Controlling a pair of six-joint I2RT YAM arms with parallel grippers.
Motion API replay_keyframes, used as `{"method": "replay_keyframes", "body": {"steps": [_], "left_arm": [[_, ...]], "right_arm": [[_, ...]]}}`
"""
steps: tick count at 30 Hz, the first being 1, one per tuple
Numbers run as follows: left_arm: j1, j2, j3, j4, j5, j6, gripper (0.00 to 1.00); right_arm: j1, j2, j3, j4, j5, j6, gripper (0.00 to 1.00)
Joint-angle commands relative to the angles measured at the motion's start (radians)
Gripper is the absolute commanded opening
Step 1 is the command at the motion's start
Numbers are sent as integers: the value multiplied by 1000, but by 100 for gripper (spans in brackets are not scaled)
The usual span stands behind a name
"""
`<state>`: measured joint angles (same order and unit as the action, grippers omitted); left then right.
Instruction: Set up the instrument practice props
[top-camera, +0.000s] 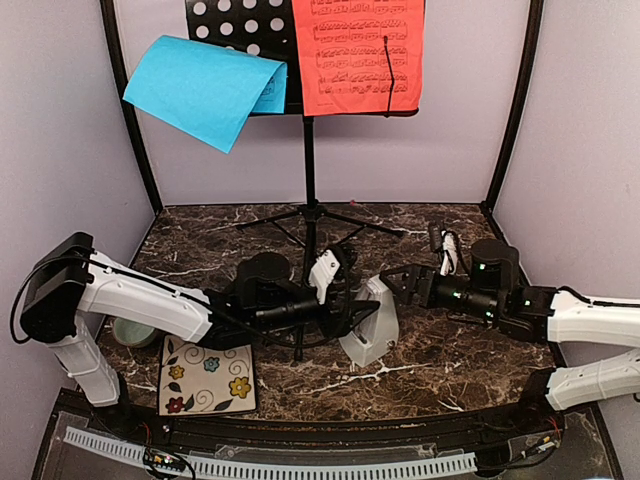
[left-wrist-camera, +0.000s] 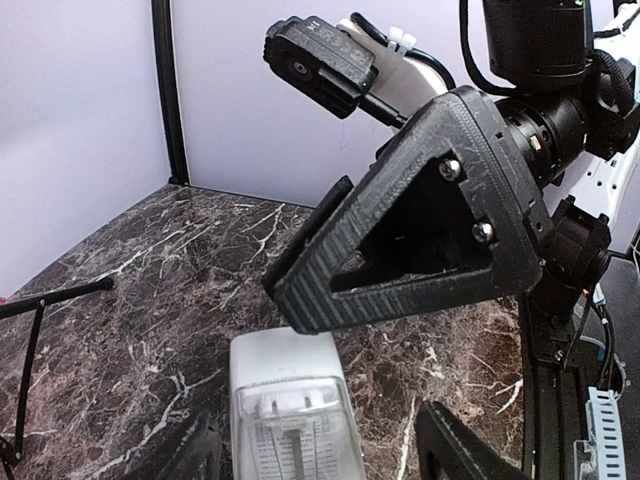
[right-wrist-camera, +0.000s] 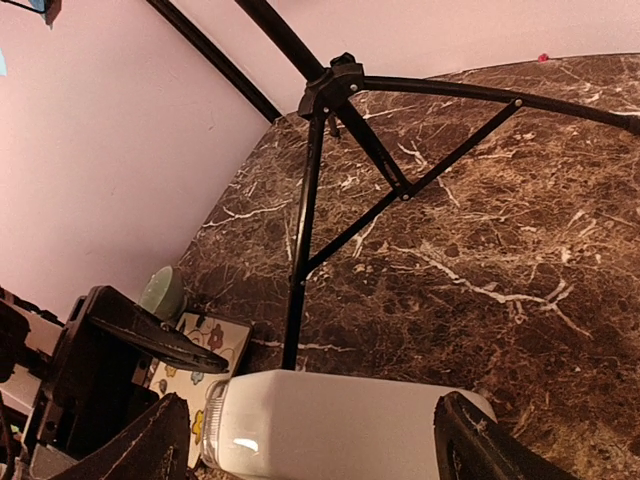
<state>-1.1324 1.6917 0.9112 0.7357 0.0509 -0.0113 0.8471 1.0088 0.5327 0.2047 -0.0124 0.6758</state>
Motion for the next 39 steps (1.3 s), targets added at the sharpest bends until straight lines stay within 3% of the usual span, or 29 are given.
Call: {"method": "replay_keyframes", "body": {"steps": [1, 16, 29, 39], "left_arm": [[0, 17, 37, 29, 3, 19, 67], [0, 41, 75, -4, -25, 31, 47], [0, 63, 96, -38, -43, 33, 42], [0, 43, 53, -14, -29, 34, 20]], "right_arm": [[-11, 18, -10, 108, -47, 50, 84], [-17, 41, -84, 147, -34, 70, 83], [-20, 33, -130, 133, 5, 66, 81], [-22, 66, -147, 142, -3, 58, 81]]}}
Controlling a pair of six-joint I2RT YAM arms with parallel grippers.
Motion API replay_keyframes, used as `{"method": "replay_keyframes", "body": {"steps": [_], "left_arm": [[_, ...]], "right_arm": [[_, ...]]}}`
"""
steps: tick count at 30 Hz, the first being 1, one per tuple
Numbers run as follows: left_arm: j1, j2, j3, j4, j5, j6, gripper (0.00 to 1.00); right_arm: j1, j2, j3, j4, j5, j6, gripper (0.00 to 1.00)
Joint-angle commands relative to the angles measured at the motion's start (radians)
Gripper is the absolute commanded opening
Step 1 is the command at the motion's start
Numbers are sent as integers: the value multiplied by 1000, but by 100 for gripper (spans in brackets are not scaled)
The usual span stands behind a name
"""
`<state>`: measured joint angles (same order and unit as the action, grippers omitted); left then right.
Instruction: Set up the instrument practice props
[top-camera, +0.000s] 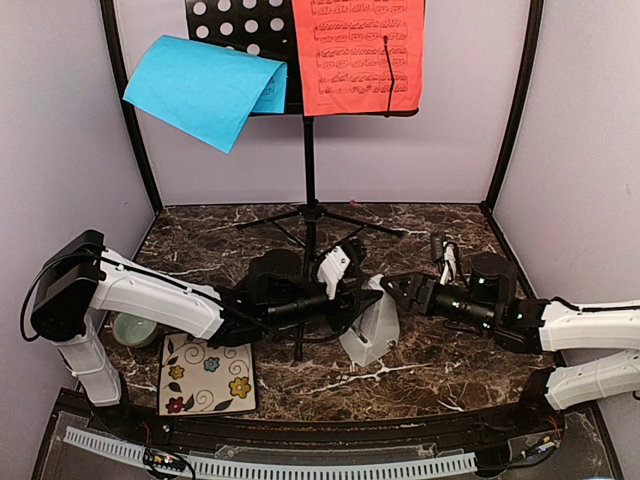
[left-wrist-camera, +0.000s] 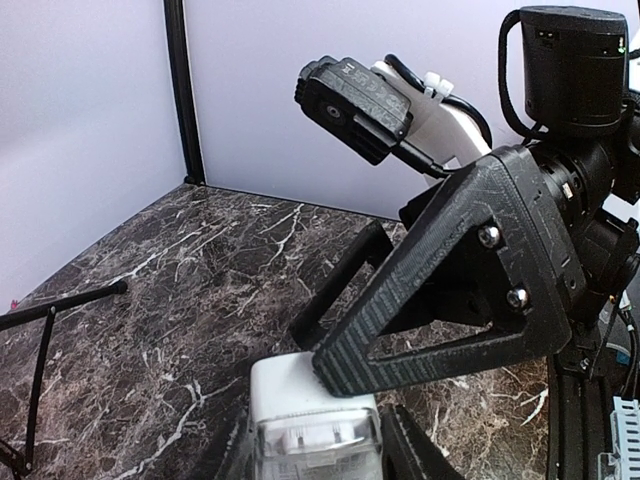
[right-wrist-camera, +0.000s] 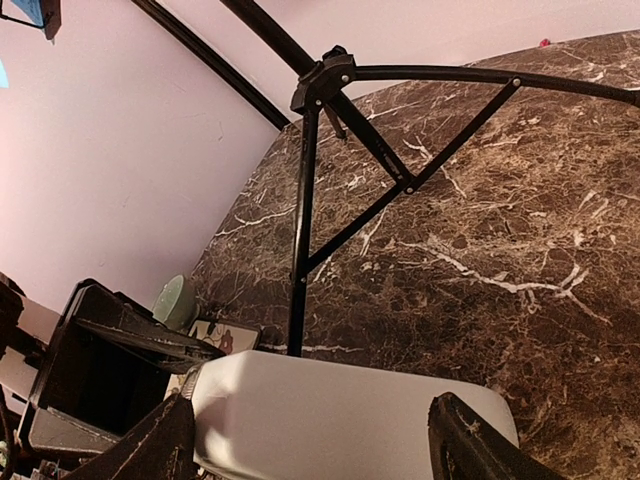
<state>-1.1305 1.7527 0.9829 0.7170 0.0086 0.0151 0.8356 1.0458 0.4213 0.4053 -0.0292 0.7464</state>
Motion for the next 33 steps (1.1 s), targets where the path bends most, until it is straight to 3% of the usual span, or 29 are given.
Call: {"method": "replay_keyframes", "body": {"steps": [1, 22, 27, 33], "left_arm": [[-2, -26, -31, 17, 19, 10, 17], [-2, -122, -138, 130, 119, 88, 0], [-2, -200, -163, 126, 96, 60, 0], [-1, -362, -218, -1, 4, 44, 0]], "right_arm": [[-10, 33, -40, -60, 14, -13, 81], [-35, 76, -121, -74, 38, -9, 81], [-36, 77, -104, -77, 31, -20, 81], [-36, 76, -86, -85, 28, -37, 81]]}}
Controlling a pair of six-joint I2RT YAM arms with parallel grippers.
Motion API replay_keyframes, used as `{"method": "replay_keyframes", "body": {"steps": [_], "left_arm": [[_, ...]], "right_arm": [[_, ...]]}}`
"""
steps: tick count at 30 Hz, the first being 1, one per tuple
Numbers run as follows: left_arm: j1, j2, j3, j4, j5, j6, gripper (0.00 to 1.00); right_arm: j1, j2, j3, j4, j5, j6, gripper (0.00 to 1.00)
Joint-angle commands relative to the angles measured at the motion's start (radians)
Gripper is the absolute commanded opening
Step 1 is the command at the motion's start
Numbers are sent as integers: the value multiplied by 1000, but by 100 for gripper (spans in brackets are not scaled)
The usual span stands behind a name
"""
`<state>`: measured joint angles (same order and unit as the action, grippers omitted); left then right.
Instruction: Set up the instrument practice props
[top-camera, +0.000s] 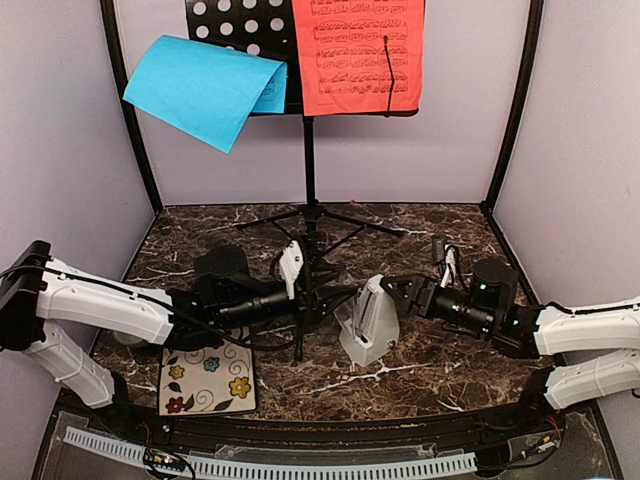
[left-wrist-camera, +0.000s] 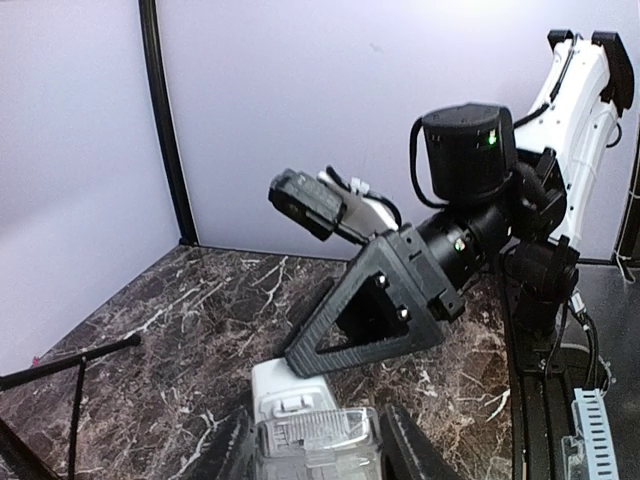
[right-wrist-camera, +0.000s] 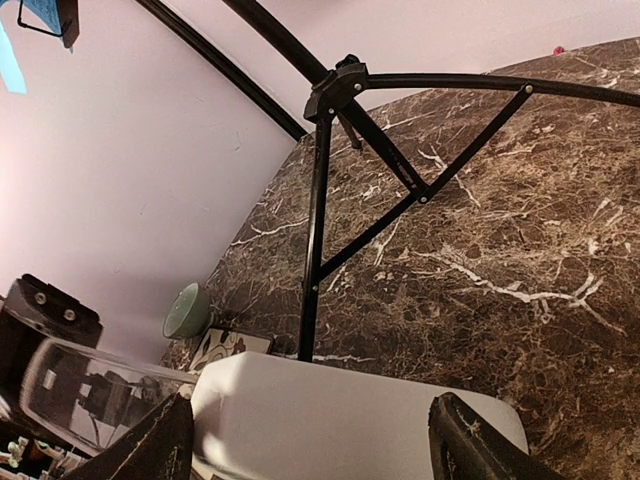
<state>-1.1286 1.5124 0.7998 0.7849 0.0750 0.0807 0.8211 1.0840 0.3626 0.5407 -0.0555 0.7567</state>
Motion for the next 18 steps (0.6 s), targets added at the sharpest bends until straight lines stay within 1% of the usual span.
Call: {"method": "replay_keyframes", "body": {"steps": [1, 5, 9, 12, 14, 16, 18], "left_arm": [[-2, -150, -42, -106, -79, -28, 0], [14, -256, -73, -278, -167, -77, 0], [73, -344, -85, -497, -235, -152, 0], [172, -386, -75, -668, -256, -199, 0], [260, -395, -56, -751, -238, -225, 0], [343, -382, -26, -808, -214, -244, 0], [420, -338, 21, -866, -167, -259, 0]], "right_arm": [[-21, 39, -26, -222, 55, -50, 81], [-21, 36, -21, -228, 55, -56, 81], [-21, 36, -16, -228, 52, -62, 81], [-22, 37, -14, -228, 51, -63, 81], [-21, 38, -12, -229, 48, -63, 81], [-21, 42, -11, -225, 47, -62, 81], [-21, 46, -11, -219, 45, -60, 81]]}}
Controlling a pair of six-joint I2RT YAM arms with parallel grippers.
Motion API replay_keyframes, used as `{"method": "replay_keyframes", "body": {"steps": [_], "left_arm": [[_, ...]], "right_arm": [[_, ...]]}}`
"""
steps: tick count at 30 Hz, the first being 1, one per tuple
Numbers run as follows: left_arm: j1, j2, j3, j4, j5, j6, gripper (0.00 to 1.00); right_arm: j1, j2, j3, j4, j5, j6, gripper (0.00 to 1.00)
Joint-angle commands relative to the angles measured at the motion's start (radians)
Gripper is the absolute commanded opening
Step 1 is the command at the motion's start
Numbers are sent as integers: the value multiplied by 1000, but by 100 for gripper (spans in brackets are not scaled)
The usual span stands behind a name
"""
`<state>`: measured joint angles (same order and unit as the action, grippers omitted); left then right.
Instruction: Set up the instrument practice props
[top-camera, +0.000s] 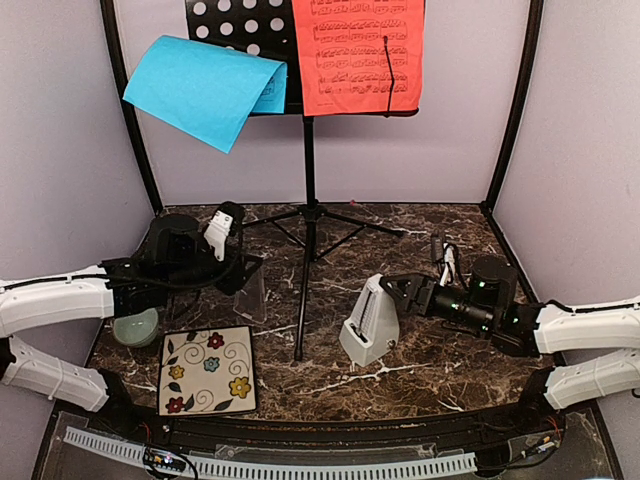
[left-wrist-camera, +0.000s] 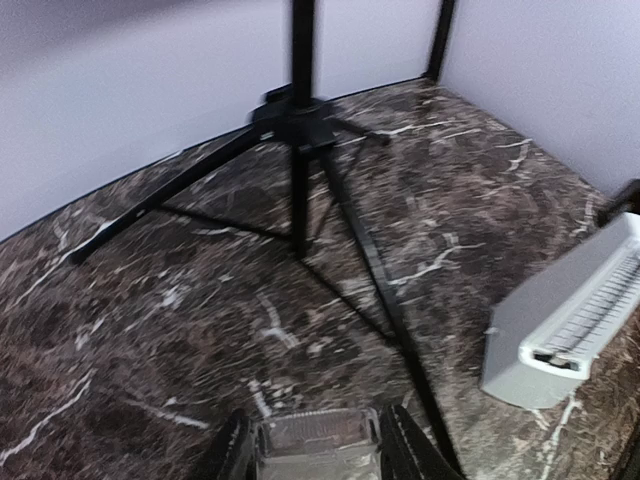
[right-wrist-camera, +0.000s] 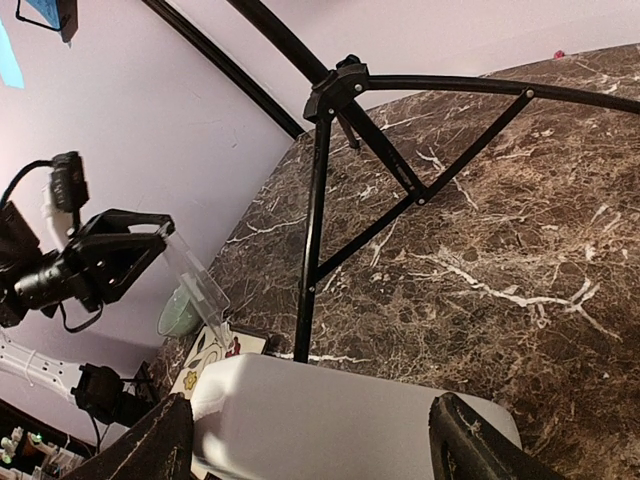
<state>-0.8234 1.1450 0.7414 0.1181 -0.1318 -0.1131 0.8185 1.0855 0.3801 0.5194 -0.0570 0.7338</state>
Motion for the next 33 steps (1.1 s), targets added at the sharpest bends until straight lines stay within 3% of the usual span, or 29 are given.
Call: {"method": "replay_keyframes", "body": {"steps": [1, 11, 22, 33], "left_arm": [[152, 62, 108, -235, 57, -74, 0], [463, 412, 368, -411, 220, -69, 0], [548, 780, 706, -560, 226, -68, 1], [563, 867, 740, -540, 252, -99, 44]], "right_arm": [[-18, 45, -28, -197, 45, -36, 81], [-18, 51, -16, -194, 40, -37, 81], [-18, 70, 1, -184, 25, -42, 81], [-18, 86, 19, -173, 16, -49, 81]]}}
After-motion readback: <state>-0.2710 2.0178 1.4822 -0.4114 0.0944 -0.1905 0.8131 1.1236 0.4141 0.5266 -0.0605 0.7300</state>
